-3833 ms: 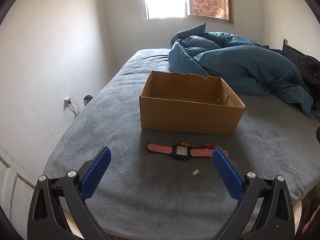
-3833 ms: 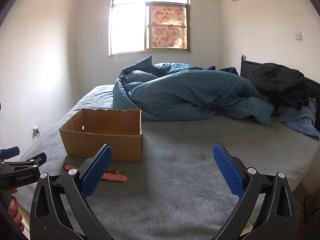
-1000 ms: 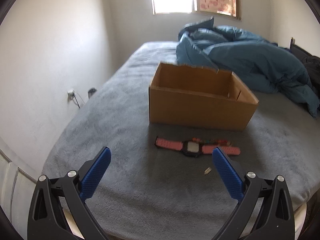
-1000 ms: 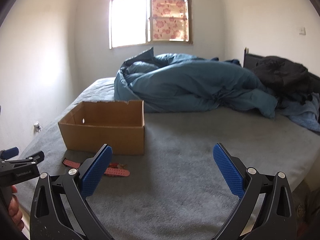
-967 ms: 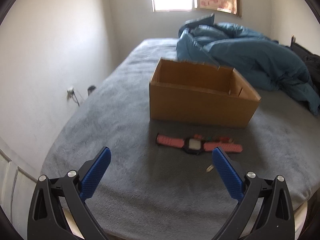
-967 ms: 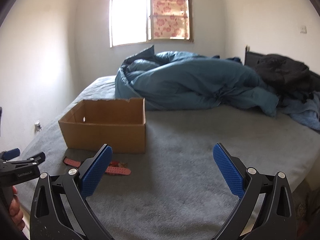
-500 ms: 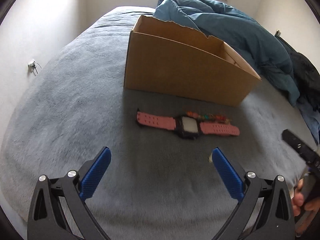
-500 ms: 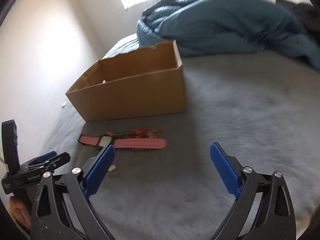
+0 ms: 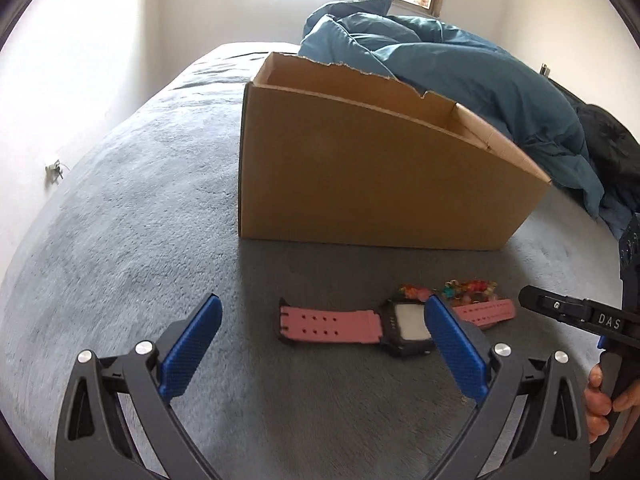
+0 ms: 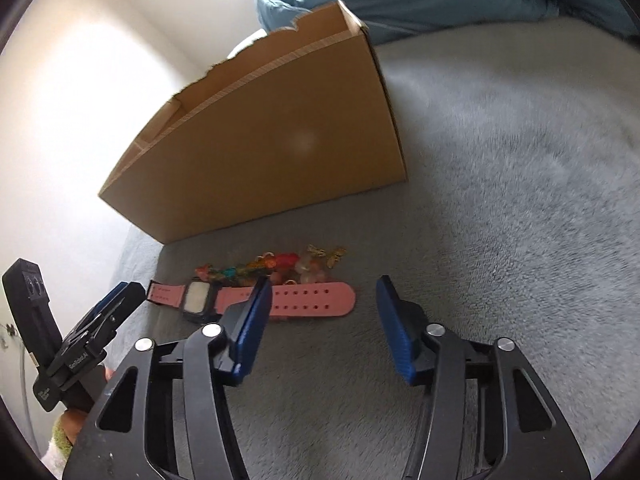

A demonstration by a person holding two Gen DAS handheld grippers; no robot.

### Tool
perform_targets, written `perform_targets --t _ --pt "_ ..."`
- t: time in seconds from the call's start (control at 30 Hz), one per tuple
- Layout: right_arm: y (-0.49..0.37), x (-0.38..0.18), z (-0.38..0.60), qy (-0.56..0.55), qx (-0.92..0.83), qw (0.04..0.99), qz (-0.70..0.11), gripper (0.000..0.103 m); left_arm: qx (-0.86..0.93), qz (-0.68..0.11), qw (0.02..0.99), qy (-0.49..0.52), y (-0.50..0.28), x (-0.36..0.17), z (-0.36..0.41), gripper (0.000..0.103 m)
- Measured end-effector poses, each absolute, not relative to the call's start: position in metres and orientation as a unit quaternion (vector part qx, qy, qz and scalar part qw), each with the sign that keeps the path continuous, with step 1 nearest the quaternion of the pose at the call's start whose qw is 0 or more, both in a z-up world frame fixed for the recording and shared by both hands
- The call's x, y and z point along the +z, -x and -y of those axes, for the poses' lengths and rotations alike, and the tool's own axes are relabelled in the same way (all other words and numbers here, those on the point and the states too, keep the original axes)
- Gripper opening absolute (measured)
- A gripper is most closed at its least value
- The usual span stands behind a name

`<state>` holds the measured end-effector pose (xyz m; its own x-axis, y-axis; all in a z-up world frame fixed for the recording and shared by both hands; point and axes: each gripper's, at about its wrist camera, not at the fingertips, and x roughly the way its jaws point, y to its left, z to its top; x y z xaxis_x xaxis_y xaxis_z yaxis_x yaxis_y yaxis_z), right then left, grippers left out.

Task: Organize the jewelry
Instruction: 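Lower the left tool onto the pink watch strap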

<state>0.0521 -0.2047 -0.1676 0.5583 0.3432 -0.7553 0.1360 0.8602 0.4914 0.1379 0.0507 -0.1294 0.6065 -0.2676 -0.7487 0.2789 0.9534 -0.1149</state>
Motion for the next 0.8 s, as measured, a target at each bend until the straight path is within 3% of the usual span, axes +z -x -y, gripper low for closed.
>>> perform_targets --t 0.2,0.47,0.6,0.8 --pt "-0.053 -0.181 0.211 -0.269 0.052 0.838 -0.471 0.040 -0.154 -0.449 0.880 -0.005 -0.154 -0.149 -0.058 0.076" --pt "-0.062 -0.186 0.208 -0.260 0.054 0.840 -0.473 0.039 -0.150 -0.455 0.878 0.008 -0.158 -0.160 -0.068 0.065" --pt "-0.063 -0.186 0.202 -0.262 0.062 0.839 -0.473 0.029 -0.150 -0.451 0.879 0.024 -0.157 -0.158 -0.076 0.054" --pt "-0.067 -0.185 0.192 -0.238 0.062 0.845 -0.475 0.022 -0.140 -0.455 0.879 0.011 -0.161 -0.154 -0.080 0.044"
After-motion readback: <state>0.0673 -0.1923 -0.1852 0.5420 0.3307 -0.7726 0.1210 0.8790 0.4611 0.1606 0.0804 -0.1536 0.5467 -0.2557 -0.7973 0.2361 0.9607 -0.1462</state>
